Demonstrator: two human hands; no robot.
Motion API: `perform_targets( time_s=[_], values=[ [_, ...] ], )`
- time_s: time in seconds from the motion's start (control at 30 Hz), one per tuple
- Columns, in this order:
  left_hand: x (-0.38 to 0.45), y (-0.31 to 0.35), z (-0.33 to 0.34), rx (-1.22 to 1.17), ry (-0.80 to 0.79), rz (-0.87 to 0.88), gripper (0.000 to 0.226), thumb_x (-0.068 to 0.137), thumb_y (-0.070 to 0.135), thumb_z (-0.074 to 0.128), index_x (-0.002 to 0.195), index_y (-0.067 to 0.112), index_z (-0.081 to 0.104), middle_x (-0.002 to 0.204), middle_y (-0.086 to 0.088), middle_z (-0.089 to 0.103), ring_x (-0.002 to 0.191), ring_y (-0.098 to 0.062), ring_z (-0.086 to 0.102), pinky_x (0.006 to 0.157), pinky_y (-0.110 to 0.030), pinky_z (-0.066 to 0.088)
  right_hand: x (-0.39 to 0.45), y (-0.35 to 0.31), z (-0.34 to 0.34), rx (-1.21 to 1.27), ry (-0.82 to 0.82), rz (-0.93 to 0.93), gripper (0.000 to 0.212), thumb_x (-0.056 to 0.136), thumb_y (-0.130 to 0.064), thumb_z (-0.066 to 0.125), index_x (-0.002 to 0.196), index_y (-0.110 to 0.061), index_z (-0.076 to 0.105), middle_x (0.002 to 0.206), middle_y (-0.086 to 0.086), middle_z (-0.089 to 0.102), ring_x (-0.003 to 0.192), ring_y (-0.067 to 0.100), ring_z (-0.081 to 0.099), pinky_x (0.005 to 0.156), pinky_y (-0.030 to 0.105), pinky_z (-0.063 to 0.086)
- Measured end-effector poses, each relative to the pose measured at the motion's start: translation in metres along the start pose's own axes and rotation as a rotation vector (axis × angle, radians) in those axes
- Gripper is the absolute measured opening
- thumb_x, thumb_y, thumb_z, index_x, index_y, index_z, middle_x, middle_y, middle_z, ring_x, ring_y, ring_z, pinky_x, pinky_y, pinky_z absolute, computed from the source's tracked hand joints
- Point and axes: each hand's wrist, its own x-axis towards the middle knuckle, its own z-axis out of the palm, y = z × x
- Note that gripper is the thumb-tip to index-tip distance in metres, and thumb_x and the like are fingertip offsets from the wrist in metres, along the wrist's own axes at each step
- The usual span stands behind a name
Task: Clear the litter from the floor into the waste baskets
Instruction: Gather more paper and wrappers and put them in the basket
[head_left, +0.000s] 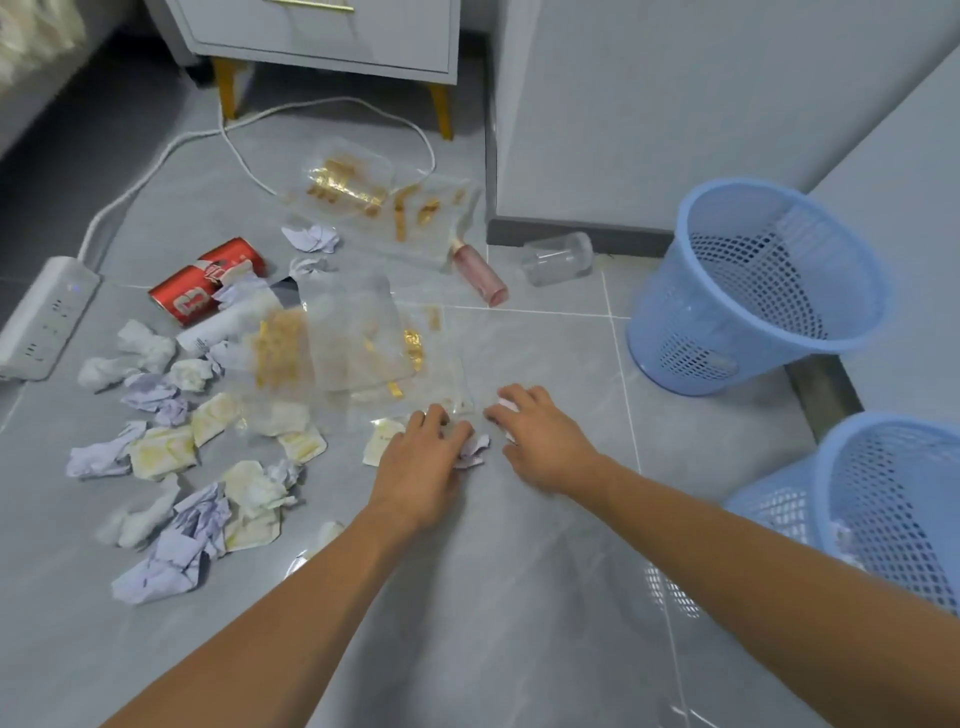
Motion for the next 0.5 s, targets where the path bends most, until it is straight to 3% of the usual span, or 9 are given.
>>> perform_targets(
  time_s=[0.07,0.1,0.23,0.37,0.5],
  values=[
    [-0.006,0.003,0.005,-0.060,0.018,-0.006,0.030,0.088,0.015,0.062,0.114,0.025,0.050,0.115,-0.001,0.042,0.103,-0.026,0.046,0.071,-0.042,0.050,-0.009,-0.001,0.009,-0.030,0.057,-0.011,0.033,0.091,-0.009,0.060,0.122,-0.018,0.058,0.125,0.005,0.047,0.110,0.031,0.048,0.072,0.038,0.048],
    [-0.010,0.007,0.005,-0.096,0.015,-0.005,0.026,0.089,0.017,0.061,0.111,0.024,0.049,0.112,0.001,0.041,0.101,-0.024,0.045,0.070,-0.042,0.050,-0.013,-0.003,0.010,-0.028,0.056,-0.019,0.027,0.089,-0.006,0.060,0.115,-0.015,0.059,0.116,0.007,0.049,0.102,0.031,0.051,0.067,0.036,0.042],
    [-0.023,0.020,-0.001,-0.206,0.050,0.021,0.018,0.089,0.024,0.063,0.103,0.023,0.050,0.098,0.006,0.043,0.088,-0.020,0.047,0.065,-0.040,0.048,-0.037,-0.004,0.000,0.058,0.084,-0.006,0.012,0.083,-0.006,0.066,0.094,-0.009,0.064,0.098,0.010,0.053,0.083,0.034,0.056,0.063,0.034,0.032],
    [-0.033,0.045,-0.026,-0.307,0.119,0.041,0.022,0.085,0.013,0.066,0.099,0.025,0.053,0.090,0.009,0.043,0.069,-0.018,0.052,0.060,-0.040,0.048,-0.079,-0.004,-0.032,0.147,0.210,0.044,0.018,0.074,0.005,0.056,0.085,-0.008,0.062,0.089,0.008,0.052,0.073,0.034,0.055,0.057,0.035,0.034],
    [-0.028,0.099,-0.066,-0.310,0.204,0.150,0.027,0.084,0.011,0.068,0.100,0.027,0.053,0.092,0.010,0.044,0.070,-0.015,0.053,0.058,-0.036,0.045,-0.130,0.003,-0.084,0.180,0.436,0.086,0.020,0.075,0.003,0.061,0.087,-0.012,0.064,0.088,0.004,0.053,0.073,0.029,0.055,0.057,0.039,0.043]
  ],
)
